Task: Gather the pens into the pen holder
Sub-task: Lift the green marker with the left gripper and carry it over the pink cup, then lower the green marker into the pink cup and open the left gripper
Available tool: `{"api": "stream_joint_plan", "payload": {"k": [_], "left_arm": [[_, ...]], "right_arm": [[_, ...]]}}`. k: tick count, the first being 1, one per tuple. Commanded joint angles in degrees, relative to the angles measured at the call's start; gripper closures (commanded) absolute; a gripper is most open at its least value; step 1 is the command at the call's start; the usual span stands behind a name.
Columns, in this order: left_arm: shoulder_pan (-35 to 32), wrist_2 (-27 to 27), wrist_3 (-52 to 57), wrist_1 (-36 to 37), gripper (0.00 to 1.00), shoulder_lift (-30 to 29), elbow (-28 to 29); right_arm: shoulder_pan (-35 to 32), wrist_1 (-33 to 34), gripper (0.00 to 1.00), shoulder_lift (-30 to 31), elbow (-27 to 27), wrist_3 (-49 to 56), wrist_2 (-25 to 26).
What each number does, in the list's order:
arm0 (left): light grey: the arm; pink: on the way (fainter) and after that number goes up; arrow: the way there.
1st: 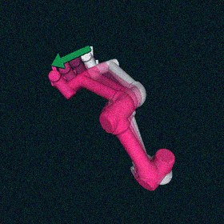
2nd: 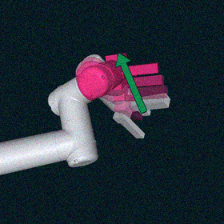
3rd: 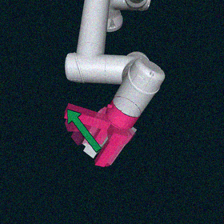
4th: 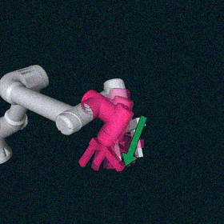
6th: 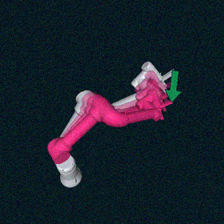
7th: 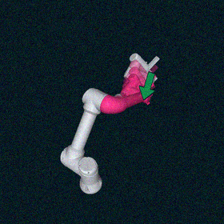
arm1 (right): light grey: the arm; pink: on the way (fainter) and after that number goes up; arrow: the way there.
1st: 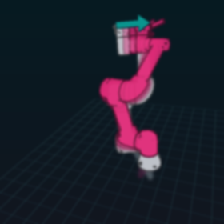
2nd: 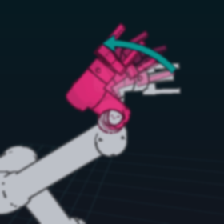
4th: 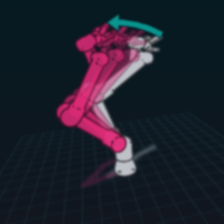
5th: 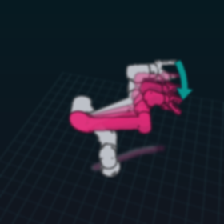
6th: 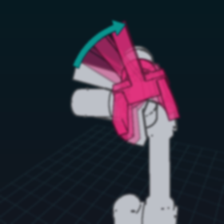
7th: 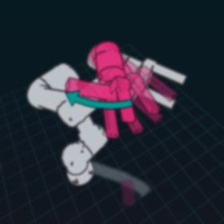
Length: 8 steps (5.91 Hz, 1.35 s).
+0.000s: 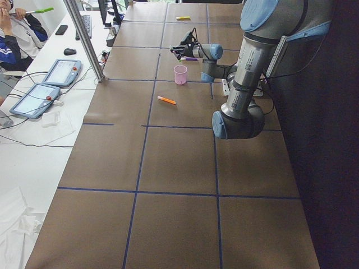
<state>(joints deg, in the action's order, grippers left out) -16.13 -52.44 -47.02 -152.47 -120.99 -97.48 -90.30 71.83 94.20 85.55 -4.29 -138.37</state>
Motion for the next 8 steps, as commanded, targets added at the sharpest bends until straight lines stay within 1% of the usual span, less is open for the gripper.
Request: {"api": "stream_joint_plan", "payload": {"k": [1,2,3,4,5,6,7,8], "left_arm": [[0.0,0.8,0.0,-1.5,1.00,-1.9,4.4],[0.0,1.8,-0.1,-2.7,1.00,-4.2,8.5],[0.0,1.8,-0.1,-5.7,1.00,-4.3,11.3],[0.0,1.8,-0.1,-5.9,1.00,-4.3,11.6],[0.1,1.7,-0.2,-6.0,0.85,-4.4,12.6],[0.9,1.2,-0.5,-6.0,0.50,-5.2,12.4],[1.4,1.2,-0.6,-6.0,0.22,-5.4,12.1],[1.4,1.5,-0.5,-6.0,0.00,-4.8,12.0]], "right_arm": [[0.4,-0.6,0.00,0.0,-0.5,-0.5,-0.1],[0.4,-0.6,0.00,0.1,-0.5,-0.5,-0.1],[0.4,-0.6,0.00,0.0,-0.5,-0.5,-0.1],[0.4,-0.7,0.00,0.0,-0.5,-0.5,-0.1],[0.4,-0.6,0.00,0.0,-0.5,-0.4,-0.1],[0.4,-0.7,0.00,0.0,-0.5,-0.4,-0.1],[0.4,-0.8,0.00,0.0,-0.5,-0.4,-0.1],[0.4,-0.8,0.00,-0.1,-0.5,-0.4,-0.1]]}}
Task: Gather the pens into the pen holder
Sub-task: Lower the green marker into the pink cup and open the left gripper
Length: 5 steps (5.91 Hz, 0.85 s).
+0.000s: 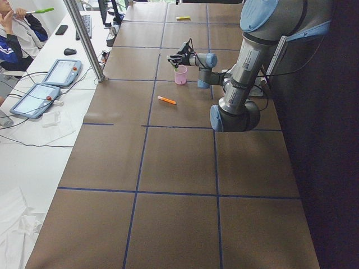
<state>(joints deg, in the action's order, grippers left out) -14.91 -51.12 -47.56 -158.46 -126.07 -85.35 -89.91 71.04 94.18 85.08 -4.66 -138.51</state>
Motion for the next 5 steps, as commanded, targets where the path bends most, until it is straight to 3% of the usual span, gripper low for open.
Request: {"api": "stream_joint_plan", "payload": {"k": [1,2,3,4,5], "left_arm": [[0.1,0.1,0.7,0.4,0.00,0.4,-0.7],[0.1,-0.2,0.9,0.6,0.00,0.8,-2.2],[-0.5,-3.5,0.9,3.8,0.00,1.7,-7.8],[-3.5,-7.0,0.8,14.6,0.00,2.0,-16.8],[-7.2,-12.1,-1.9,19.7,0.00,2.1,-19.5]], "right_arm": [[0.0,0.0,0.00,0.0,0.0,0.1,0.0],[0.0,0.0,0.00,-0.1,0.0,0.1,0.1],[0.0,0.1,0.00,-0.1,0.0,0.2,0.1],[0.0,0.1,0.00,0.0,-1.0,0.3,0.1],[0.2,-0.1,0.00,0.0,-1.6,0.4,0.2]]}}
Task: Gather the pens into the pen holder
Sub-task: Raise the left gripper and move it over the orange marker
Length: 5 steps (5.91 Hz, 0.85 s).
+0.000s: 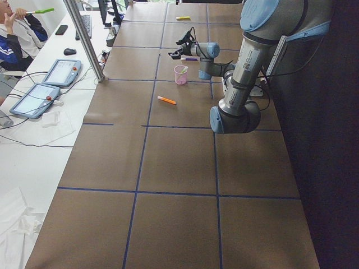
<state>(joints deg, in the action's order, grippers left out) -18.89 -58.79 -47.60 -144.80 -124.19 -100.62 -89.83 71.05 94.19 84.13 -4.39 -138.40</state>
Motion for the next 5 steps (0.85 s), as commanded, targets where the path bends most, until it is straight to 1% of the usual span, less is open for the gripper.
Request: {"api": "stream_joint_plan", "payload": {"k": [1,2,3,4,5], "left_arm": [[-8.6,-13.3,-7.4,11.2,0.00,0.5,-4.7],[-15.8,-26.3,-10.8,22.6,0.00,0.6,-7.3],[-20.9,-37.3,-10.8,31.9,0.00,1.0,-8.4],[-22.1,-41.5,-10.4,33.3,0.00,3.1,-8.8],[-22.1,-43.3,-8.1,34.1,0.00,5.3,-8.5]], "right_arm": [[1.1,-0.3,0.00,0.0,-1.2,0.0,0.7],[2.6,-3.6,0.00,-0.1,-3.5,-0.1,3.2],[4.1,-8.2,0.00,-0.1,-6.7,-0.1,3.6],[5.4,-11.7,0.00,-0.1,-9.1,-0.1,4.8],[6.3,-13.1,0.00,-0.4,-11.5,-0.1,5.2]]}}
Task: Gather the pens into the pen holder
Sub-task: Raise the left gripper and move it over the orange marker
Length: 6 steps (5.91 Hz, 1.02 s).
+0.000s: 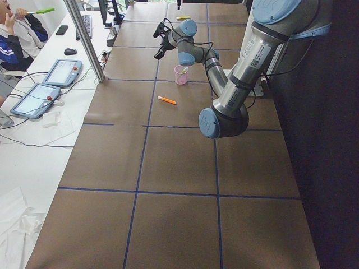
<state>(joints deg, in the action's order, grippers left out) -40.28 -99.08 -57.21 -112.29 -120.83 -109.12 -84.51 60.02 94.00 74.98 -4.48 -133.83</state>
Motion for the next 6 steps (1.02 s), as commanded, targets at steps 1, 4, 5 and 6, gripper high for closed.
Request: {"api": "stream_joint_plan", "payload": {"k": [1,4,5,6], "left_arm": [[-0.9,-9.0,3.1,8.5,0.00,2.1,-0.2],[-0.7,-10.6,7.6,12.6,0.00,2.2,0.7],[-0.5,-10.5,7.6,12.4,0.00,2.2,0.8],[-0.5,-10.4,7.6,12.3,0.00,2.3,0.8]], "right_arm": [[2.1,-4.4,0.00,-0.6,-4.1,-0.1,0.8],[4.5,-4.6,0.00,-0.7,-4.3,-0.3,3.0],[4.7,-4.5,0.00,-1.0,-4.8,-0.4,2.9],[4.8,-4.5,0.00,-2.2,-6.6,-0.4,2.4]]}}
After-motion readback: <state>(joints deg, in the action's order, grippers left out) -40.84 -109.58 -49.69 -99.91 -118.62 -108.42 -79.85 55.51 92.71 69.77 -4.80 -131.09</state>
